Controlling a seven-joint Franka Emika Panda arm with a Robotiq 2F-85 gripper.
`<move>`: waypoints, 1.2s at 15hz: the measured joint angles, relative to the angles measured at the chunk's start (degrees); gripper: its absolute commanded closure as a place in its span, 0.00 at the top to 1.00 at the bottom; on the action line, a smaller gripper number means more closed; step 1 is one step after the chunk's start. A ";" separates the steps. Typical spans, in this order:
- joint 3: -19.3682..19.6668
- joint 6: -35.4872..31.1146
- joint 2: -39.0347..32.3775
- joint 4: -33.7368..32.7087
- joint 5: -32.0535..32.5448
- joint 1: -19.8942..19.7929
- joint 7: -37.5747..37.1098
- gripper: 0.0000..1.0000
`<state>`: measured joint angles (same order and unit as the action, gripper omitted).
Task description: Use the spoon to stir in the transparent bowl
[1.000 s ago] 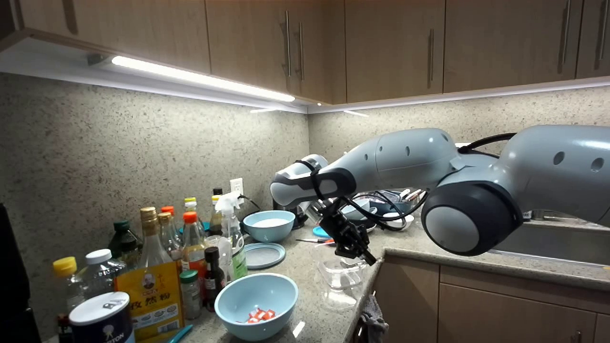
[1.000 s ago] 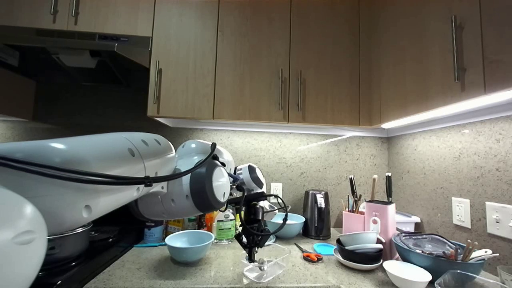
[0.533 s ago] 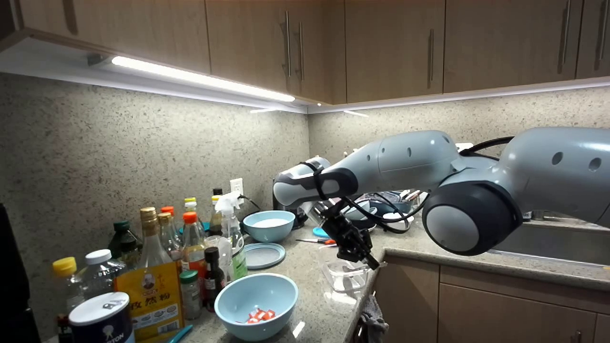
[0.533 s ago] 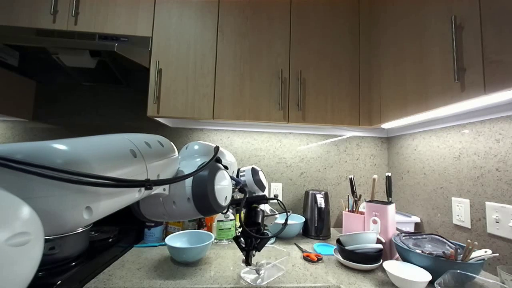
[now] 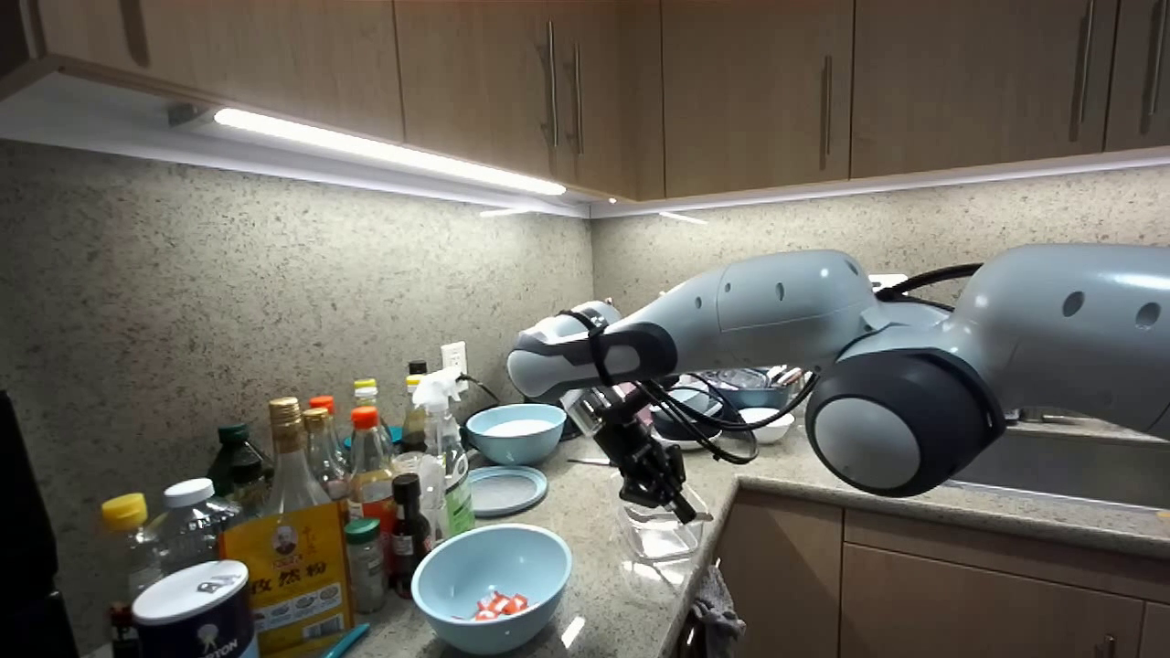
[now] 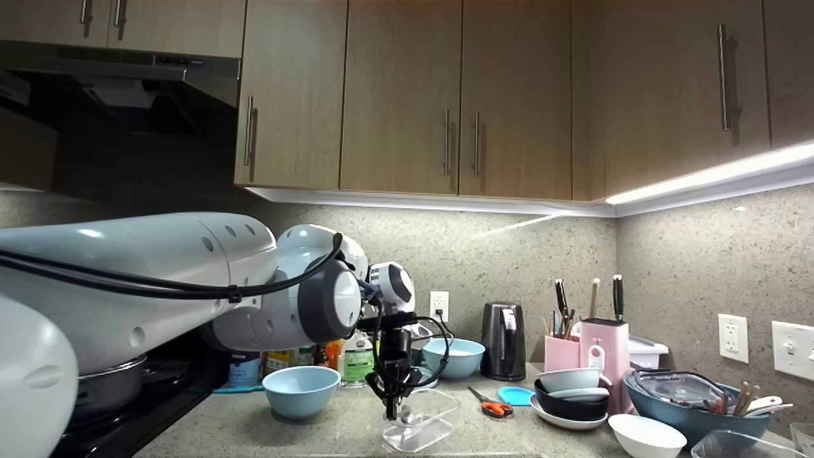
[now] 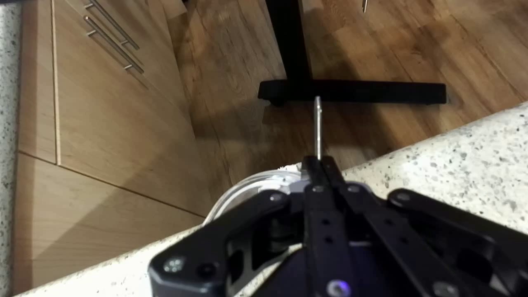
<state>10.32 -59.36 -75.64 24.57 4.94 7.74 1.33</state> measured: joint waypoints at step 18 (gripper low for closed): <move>8.18 -18.40 -0.98 -0.79 4.91 -0.03 -5.23 0.01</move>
<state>18.50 -77.76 -76.62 23.78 9.84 7.72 -3.90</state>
